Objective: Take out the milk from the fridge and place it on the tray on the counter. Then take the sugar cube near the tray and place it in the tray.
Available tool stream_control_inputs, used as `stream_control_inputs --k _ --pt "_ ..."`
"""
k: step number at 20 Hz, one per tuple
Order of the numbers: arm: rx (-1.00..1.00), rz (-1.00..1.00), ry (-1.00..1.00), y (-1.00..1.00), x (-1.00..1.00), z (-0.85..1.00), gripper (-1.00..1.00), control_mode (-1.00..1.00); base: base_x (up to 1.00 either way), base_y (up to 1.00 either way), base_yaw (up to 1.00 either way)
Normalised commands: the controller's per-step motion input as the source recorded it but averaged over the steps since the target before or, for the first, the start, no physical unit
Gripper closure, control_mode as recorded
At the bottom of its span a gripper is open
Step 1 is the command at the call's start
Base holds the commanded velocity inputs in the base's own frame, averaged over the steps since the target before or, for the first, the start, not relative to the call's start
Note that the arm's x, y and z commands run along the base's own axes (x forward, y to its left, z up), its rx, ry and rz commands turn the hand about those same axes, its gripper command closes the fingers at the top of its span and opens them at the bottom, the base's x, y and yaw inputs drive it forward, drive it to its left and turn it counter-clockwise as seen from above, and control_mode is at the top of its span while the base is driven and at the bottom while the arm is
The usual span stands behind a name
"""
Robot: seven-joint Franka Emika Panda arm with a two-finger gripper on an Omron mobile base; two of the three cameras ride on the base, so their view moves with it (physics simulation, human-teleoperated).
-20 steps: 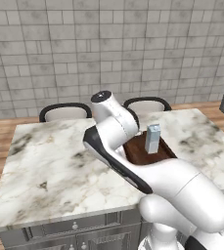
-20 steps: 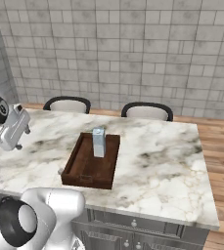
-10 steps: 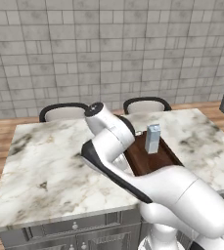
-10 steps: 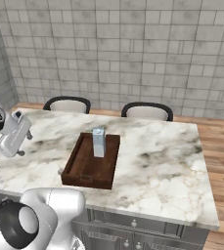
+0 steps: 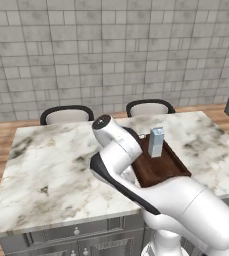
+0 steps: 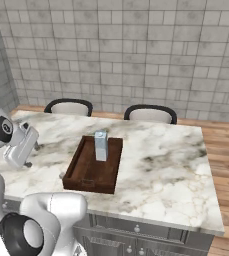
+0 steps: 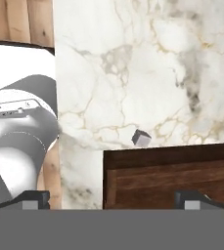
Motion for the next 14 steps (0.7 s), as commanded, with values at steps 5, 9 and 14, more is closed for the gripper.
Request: stream_control_inputs --k 5,9,14 --pt "-0.02 -0.09 0.0 -0.18 0.0 -0.34 -1.0 -1.0 0.0 0.0 0.0" --pt "-0.02 -0.19 0.0 -0.05 0.0 -0.22 -1.0 -1.0 0.0 0.0 0.0" --pt "0.02 -0.06 0.01 -0.06 0.08 -0.01 -1.0 -1.0 0.0 0.0 0.0"
